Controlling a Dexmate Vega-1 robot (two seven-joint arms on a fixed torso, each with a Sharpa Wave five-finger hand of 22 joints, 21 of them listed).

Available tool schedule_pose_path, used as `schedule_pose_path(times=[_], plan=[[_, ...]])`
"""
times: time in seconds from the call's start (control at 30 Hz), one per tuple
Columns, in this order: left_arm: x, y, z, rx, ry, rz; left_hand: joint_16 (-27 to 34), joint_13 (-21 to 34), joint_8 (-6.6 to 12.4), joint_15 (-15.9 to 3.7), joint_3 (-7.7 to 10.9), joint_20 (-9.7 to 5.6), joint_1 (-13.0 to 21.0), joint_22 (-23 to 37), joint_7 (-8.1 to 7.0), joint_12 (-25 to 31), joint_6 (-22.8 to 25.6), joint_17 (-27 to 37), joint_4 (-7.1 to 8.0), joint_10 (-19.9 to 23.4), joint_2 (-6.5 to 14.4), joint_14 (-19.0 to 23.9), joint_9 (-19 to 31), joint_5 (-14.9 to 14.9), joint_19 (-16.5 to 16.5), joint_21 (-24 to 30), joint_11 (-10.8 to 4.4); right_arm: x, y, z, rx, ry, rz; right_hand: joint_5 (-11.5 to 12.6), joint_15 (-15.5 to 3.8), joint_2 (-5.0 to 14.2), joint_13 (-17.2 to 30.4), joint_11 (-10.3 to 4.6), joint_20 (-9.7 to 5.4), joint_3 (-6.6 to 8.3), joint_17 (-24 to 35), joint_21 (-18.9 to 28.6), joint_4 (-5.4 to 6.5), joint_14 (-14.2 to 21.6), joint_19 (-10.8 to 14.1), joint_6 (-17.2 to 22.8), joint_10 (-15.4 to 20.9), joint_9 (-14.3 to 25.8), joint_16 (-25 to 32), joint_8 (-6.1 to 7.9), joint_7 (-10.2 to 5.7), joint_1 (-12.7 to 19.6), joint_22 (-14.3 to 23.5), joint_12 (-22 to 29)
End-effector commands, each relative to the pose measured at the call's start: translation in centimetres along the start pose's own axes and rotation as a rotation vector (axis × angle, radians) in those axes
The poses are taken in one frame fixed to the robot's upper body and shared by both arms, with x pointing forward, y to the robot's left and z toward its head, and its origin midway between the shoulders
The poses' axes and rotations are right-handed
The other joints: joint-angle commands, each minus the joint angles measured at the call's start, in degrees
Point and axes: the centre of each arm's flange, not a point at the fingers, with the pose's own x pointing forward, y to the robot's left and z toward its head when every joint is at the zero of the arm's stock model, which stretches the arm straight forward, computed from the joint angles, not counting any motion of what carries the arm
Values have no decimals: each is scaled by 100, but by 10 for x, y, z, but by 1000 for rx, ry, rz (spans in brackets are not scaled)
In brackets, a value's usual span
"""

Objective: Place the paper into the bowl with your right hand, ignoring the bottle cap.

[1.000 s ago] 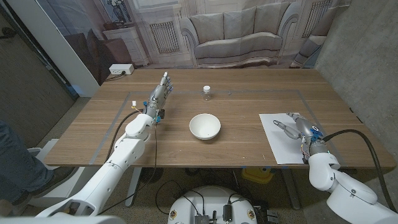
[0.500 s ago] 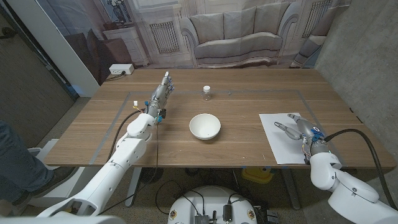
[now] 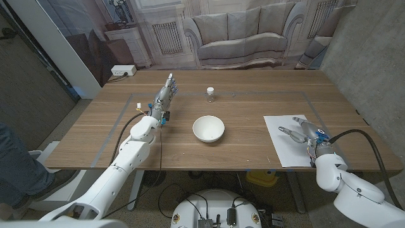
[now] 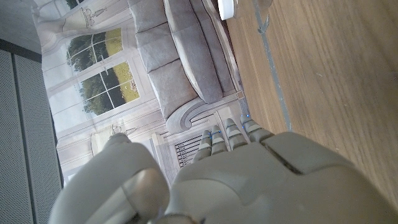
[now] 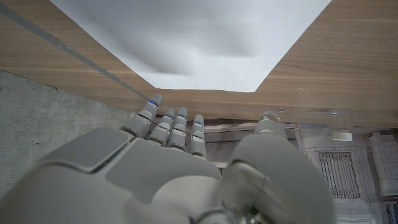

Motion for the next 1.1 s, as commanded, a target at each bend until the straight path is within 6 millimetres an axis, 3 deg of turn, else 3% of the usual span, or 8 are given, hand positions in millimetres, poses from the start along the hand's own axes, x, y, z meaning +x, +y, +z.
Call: schedule_pose_path(times=[0.03,0.2,0.53,1.1], plan=[[2,1,1,1,-2,0,-10,8,-14,43,-33,-248,2,16,20,-8,15,11,26,2,27,-8,30,30,-35,-17,-1,2,1,1,-41,20,15,44,84,-34,7,1,56,3,3,-58,-86,-66,9,-127,-124,19,-33,-27,9,94,21,-22],[5,1,1,1,-4,-2,-10,8,-15,45,-38,-248,4,16,18,-6,13,11,25,7,30,-9,30,30,-37,-18,9,2,1,1,-46,30,20,92,317,-123,8,-6,85,-20,4,-105,-154,-83,24,-183,-184,18,-23,-14,25,165,19,-20],[9,2,0,0,2,-8,-9,9,-17,52,-51,-249,8,16,16,-5,11,11,25,12,36,-5,30,30,-37,-16,42,5,1,0,-38,51,76,159,480,-214,7,2,209,-60,6,-156,-196,-142,53,-305,-307,17,-32,-26,12,197,19,-37],[11,4,4,8,3,-11,-11,9,-19,64,-71,-244,12,16,34,-5,13,12,25,15,44,-12,30,29,-49,-18,36,9,4,0,-50,86,84,240,549,-295,7,31,342,-108,11,-235,-219,-209,20,-469,-454,16,-34,-40,49,206,21,-49]])
